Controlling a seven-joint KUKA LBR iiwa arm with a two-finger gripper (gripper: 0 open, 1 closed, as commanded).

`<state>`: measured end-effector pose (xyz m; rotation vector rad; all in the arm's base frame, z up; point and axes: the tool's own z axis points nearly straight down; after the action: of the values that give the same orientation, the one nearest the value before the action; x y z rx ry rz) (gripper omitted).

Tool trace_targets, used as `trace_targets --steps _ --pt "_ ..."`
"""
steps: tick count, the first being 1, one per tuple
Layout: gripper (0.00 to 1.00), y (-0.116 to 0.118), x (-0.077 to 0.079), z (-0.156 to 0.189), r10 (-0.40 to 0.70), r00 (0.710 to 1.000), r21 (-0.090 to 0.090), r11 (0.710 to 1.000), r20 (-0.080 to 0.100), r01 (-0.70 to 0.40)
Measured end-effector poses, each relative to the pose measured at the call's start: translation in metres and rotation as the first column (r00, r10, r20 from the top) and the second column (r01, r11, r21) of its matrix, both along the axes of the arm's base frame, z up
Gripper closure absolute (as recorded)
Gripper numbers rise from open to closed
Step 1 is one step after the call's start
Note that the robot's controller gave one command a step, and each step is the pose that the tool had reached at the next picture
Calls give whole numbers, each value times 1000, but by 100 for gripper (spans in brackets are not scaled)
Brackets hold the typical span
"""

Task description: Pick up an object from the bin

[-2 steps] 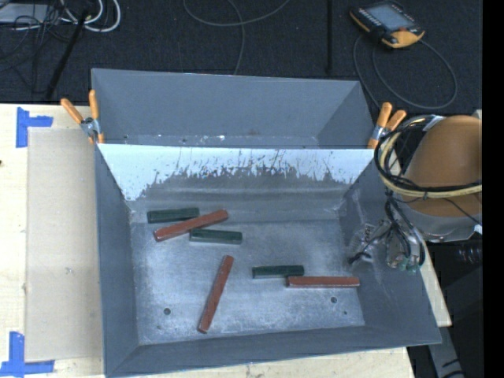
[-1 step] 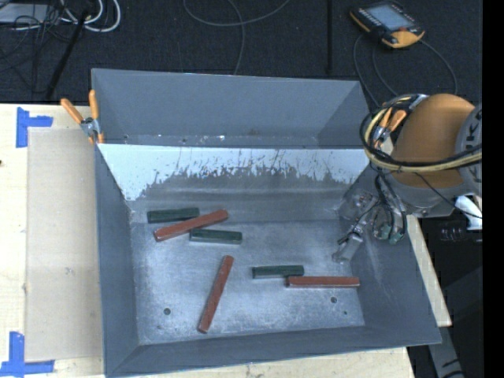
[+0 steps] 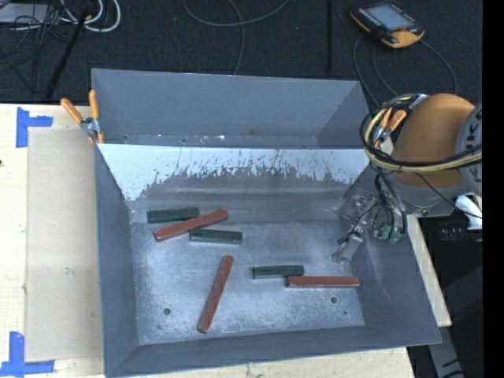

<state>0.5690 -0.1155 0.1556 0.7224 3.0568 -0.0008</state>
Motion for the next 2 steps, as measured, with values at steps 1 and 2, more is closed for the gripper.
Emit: trace_targets --steps 1,2 --pt "0 34 -23 -35 67 998 -2 998 3 -67" --pt "0 72 -17 -57 32 999 1 1000 -3 -32"
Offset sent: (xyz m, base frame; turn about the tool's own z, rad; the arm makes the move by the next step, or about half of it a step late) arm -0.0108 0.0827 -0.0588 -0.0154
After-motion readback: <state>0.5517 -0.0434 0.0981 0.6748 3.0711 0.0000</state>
